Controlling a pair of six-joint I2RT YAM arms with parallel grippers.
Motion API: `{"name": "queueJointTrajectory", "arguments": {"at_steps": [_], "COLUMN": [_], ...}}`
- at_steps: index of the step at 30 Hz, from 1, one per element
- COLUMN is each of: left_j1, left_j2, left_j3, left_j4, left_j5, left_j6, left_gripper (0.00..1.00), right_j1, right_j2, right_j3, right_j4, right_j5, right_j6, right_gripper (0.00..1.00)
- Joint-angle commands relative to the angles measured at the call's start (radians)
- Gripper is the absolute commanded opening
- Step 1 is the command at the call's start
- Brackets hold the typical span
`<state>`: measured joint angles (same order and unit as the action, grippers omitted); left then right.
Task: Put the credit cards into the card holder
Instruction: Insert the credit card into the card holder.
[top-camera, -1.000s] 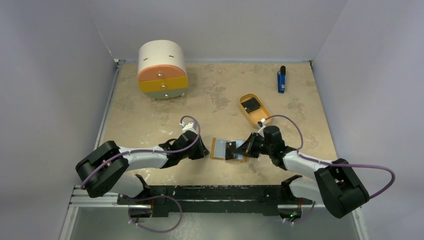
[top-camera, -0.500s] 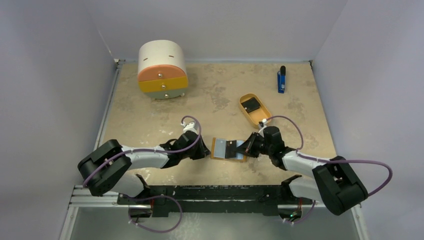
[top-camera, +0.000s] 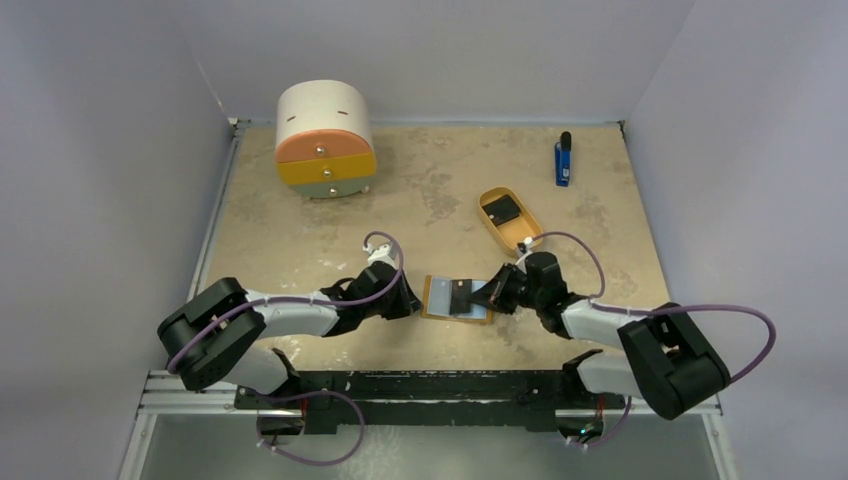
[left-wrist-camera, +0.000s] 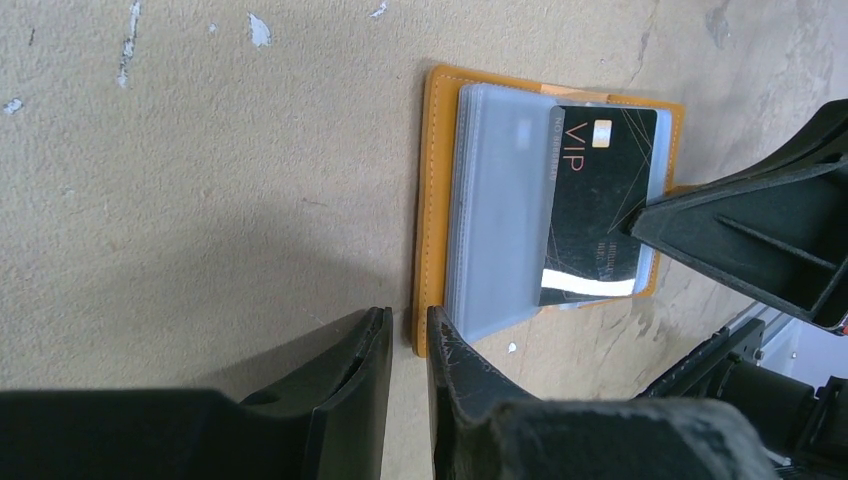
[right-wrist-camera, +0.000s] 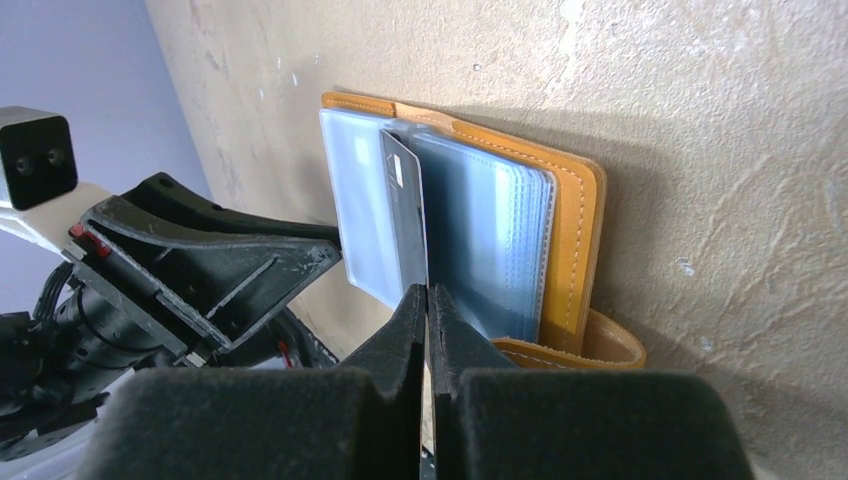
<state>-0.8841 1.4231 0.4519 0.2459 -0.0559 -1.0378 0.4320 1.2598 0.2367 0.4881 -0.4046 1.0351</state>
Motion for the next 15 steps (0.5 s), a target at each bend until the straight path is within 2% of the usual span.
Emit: {"name": "queueJointTrajectory", "arguments": {"at_steps": [1,15], "left_j1": [0.002,0.0], "left_j2": [0.007,0.019], "left_j3": [-0.002,-0.004], "left_j4": [0.026,0.049], "left_j5": [0.009,0.02], "left_j6": [-0.007,-0.014], "left_gripper": [0.19,0.18], "right_j1": [0.007,0.072], "right_j2": [0.025,0.091], "right_j3": [-0.007,0.061], "right_j4": [0.047,0.048], "right_j5": [0.013,-0.03], "right_j6": [0.009,-0.035], "right_gripper": [0.0,0.0]}}
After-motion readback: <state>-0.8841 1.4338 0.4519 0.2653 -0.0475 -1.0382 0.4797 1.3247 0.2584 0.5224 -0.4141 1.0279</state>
